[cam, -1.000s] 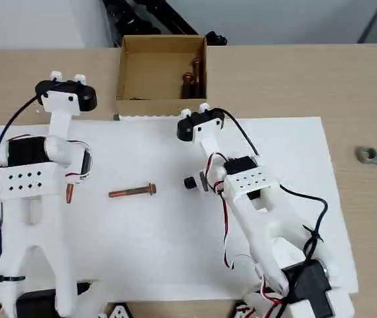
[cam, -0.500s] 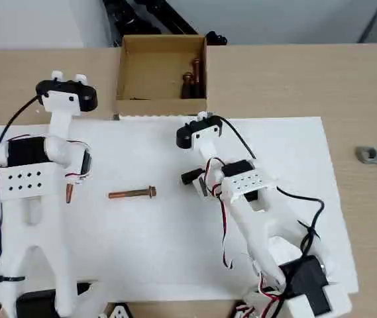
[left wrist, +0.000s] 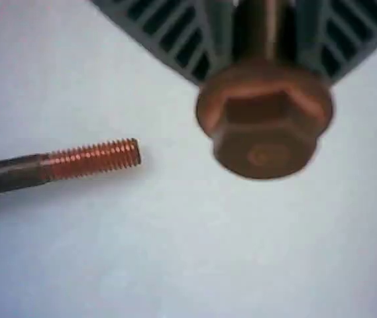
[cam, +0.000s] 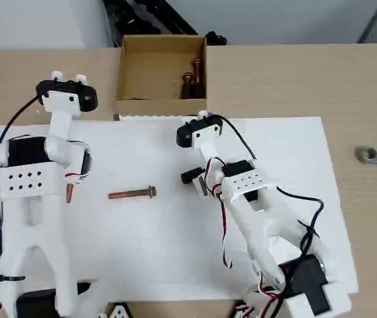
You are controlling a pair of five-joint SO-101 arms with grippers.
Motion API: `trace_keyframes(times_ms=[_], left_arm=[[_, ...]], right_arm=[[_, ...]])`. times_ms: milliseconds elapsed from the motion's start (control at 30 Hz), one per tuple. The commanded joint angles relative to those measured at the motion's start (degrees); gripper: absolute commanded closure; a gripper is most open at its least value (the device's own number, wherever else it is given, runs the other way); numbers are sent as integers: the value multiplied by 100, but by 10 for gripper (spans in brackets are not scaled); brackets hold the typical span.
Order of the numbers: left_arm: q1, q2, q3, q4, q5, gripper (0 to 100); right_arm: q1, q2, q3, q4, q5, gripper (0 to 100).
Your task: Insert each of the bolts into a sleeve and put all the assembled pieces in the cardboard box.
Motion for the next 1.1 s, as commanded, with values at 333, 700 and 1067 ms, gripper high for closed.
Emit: trace_keyframes(times_ms=[333,700,1067], left_arm=[[-44,-255,-48,-123,-44,995],[-26,-255,-48,-123,-26,995],[-18,-255,-48,-123,-18,995]], right_arm=[[-66,-4,-229,-681,35,837],[-163,136,-202,391,1046,998],[-57,-646,-211,1156,1046,998]])
